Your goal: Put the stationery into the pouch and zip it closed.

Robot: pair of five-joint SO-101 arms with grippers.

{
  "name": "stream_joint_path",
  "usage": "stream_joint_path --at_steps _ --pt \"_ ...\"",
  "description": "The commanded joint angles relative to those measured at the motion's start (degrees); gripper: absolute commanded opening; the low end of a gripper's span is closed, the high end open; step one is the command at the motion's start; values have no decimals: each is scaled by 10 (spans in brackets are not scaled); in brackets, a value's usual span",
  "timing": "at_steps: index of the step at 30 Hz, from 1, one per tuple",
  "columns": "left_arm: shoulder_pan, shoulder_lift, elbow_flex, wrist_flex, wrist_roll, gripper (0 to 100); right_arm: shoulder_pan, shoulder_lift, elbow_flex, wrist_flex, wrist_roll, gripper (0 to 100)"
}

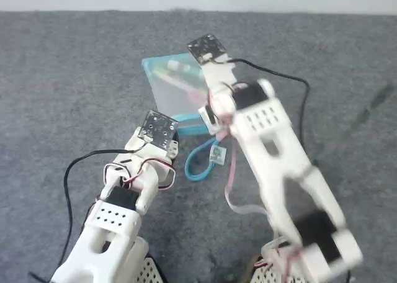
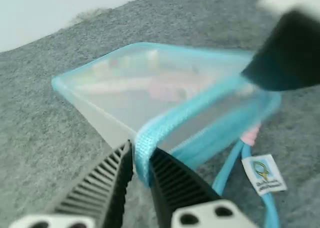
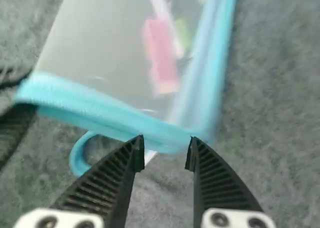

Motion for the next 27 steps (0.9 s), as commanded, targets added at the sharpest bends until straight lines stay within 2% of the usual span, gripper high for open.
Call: stream_joint_path --at_steps 1,5,9,14,18,27 --pt "-25 -9 -25 -20 29 12 9 -172 187 -109 30 134" --pt "-27 -9 -25 -20 31 12 9 -269 344 -188 49 134" --pt "-29 -9 -25 -20 31 12 23 -325 433 -244 49 134" --pt "-29 -9 -25 -20 30 12 115 -359 477 -298 49 134" --pt "-29 -9 -24 -20 30 12 153 -363 506 -358 47 134" --pt "-29 -9 -22 -18 30 12 100 -362 538 -385 49 134"
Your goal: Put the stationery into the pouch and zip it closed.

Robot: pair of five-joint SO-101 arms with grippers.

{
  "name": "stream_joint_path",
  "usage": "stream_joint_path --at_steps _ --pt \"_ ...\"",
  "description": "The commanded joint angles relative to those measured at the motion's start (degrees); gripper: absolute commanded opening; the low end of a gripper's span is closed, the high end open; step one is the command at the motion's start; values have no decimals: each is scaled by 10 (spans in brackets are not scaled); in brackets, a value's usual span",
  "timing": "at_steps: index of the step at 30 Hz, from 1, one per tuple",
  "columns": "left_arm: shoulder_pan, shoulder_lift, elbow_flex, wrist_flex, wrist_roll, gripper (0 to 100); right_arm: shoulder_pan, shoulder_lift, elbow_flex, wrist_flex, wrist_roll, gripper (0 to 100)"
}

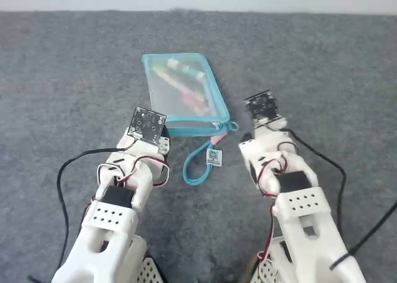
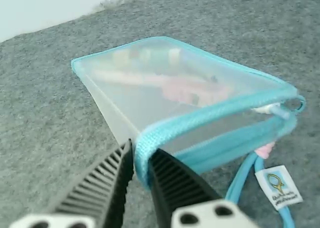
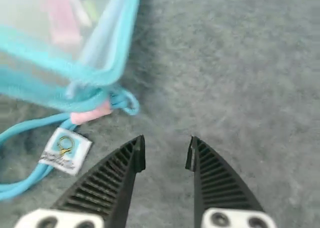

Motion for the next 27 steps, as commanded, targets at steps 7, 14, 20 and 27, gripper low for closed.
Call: stream_joint_path --at_steps 7,14,20,27 --pt "-3 -9 -22 -19 10 12 -19 -26 4 -36 11 134" --pt "-3 -9 -24 -20 10 12 -22 -32 39 81 6 133" --pt "-3 -9 -25 -28 10 12 -20 -80 81 90 -94 137" --pt "-3 -9 -24 -32 10 12 31 -179 121 100 -91 134"
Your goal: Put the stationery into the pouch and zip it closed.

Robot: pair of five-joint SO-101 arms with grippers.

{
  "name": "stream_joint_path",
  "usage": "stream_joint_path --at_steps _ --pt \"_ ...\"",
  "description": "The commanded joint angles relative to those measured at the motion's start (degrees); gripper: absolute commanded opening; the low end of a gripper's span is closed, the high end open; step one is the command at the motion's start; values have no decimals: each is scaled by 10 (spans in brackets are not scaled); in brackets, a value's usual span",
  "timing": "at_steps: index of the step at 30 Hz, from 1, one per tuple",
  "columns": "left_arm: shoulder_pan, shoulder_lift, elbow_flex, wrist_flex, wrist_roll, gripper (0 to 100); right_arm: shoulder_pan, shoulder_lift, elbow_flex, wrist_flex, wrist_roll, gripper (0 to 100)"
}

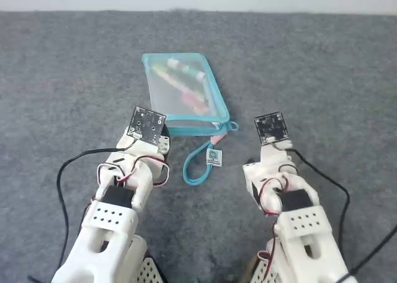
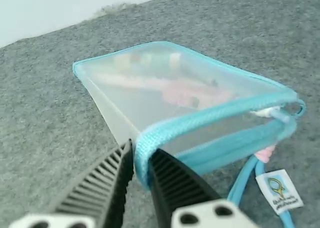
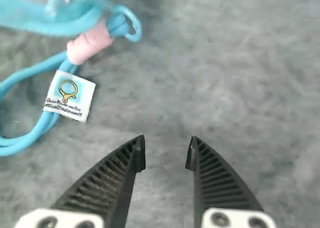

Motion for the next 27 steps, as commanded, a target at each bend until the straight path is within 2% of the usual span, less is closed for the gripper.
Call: stream_joint_path --at_steps 1,5,12,17,27 --pt "-3 -9 -24 -21 10 12 29 -76 7 13 -4 134" --pt "-3 -9 -24 -21 10 12 46 -175 56 15 0 134" --pt "-3 -9 -24 -21 10 12 50 -347 167 22 73 133" --pt "-3 -9 -24 -21 10 12 102 -452 161 129 71 133" --pt "-3 -9 -24 -21 10 12 196 -436 161 318 75 133"
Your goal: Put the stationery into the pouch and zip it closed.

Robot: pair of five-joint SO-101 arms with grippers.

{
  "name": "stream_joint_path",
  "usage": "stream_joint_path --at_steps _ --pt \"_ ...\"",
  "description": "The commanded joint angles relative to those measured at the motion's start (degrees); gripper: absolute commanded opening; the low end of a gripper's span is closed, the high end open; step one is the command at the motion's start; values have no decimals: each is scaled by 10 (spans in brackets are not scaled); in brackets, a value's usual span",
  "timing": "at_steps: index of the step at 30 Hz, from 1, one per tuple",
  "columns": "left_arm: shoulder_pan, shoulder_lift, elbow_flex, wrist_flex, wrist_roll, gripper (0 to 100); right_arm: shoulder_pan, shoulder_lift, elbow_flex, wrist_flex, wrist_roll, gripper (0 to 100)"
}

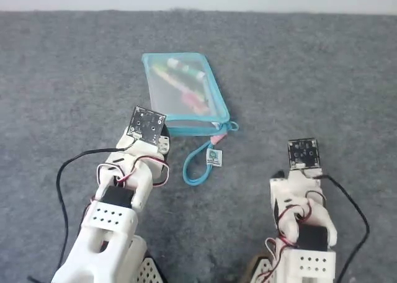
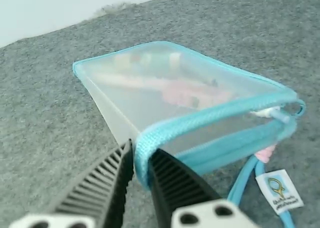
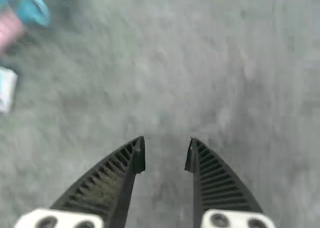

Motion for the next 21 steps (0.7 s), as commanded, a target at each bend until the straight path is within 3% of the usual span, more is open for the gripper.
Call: stream_joint_path --at_steps 1,21 --pt "-3 -9 -24 -21 10 12 27 0 8 80 16 133" --pt "-11 -9 -17 -19 10 12 27 -13 7 98 16 135"
